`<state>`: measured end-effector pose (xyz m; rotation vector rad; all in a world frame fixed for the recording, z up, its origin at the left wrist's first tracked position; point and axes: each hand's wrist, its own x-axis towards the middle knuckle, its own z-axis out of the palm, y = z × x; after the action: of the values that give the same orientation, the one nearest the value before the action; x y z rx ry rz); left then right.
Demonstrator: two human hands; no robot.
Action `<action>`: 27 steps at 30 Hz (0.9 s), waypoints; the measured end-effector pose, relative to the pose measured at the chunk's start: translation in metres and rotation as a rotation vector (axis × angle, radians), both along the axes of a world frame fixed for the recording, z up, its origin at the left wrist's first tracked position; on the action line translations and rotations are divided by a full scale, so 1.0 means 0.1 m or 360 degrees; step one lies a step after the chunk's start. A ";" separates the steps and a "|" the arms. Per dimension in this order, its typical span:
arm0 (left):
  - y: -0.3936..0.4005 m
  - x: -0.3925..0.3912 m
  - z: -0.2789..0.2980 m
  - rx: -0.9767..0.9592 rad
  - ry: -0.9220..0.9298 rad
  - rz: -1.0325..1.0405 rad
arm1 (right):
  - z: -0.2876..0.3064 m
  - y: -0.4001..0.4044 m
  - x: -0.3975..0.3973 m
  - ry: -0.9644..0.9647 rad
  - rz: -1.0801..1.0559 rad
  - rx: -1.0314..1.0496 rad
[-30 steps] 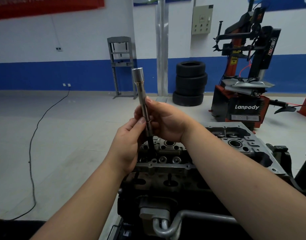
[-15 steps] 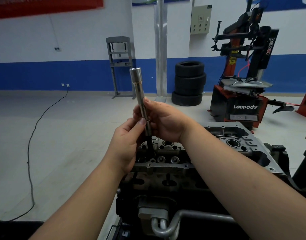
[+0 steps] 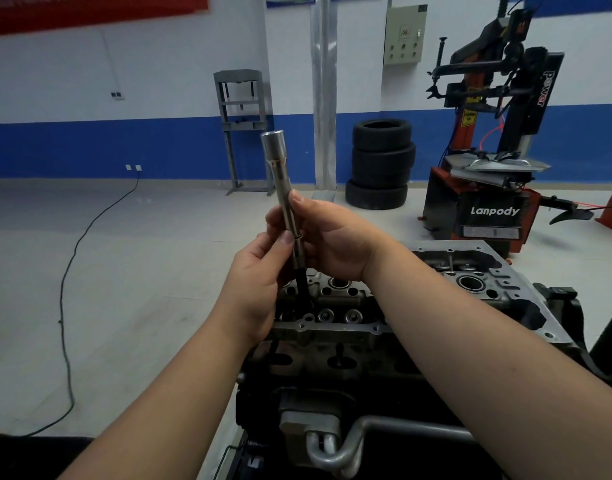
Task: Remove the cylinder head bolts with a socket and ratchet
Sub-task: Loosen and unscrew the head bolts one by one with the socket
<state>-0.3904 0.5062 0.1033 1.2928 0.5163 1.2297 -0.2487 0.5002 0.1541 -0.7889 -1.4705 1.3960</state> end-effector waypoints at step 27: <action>0.02 0.00 -0.02 0.0017 -0.0002 -0.0006 | -0.01 0.02 0.01 0.0049 0.0018 -0.0038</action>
<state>-0.3905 0.5084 0.1012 1.3016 0.5068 1.2315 -0.2476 0.5024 0.1530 -0.7720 -1.4392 1.4307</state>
